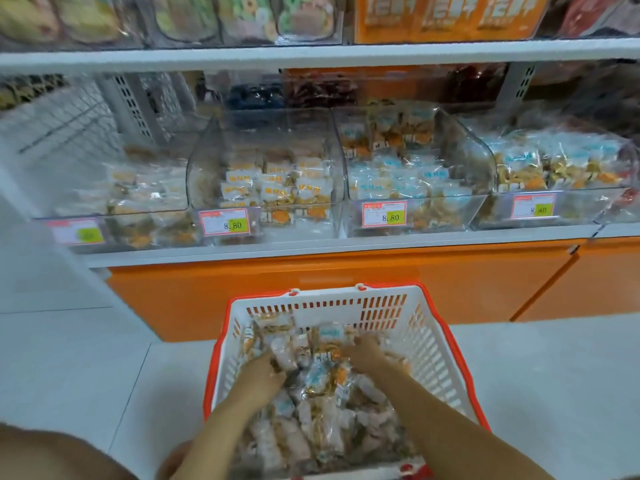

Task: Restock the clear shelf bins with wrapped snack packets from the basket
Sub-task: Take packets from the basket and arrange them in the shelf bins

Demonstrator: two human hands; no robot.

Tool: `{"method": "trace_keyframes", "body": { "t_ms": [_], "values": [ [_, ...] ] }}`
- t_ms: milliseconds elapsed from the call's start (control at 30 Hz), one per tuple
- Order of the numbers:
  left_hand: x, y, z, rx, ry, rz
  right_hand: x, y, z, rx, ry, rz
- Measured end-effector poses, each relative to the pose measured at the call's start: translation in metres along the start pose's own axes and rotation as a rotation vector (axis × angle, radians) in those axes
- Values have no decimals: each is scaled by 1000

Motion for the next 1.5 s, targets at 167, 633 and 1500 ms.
{"method": "trace_keyframes", "body": {
  "t_ms": [167,633,1500],
  "values": [
    [3,14,-10,66,73,-17,22,-27,18,16,-372,76],
    [5,13,-19,15,225,-66,-9,-32,25,15,-63,125],
    [261,-50,-173,378,410,443,-289,-8,-209,301,-286,-507]
  ]
}}
Point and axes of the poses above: each hand's wrist, its own y-axis away from the middle knuckle, its own z-axis out of the palm, x = y × z, the point moved 3 cm from there along -y, towards the middle knuckle, and after that the axes turned 5 degrees about -z, right-handed, at the moved point
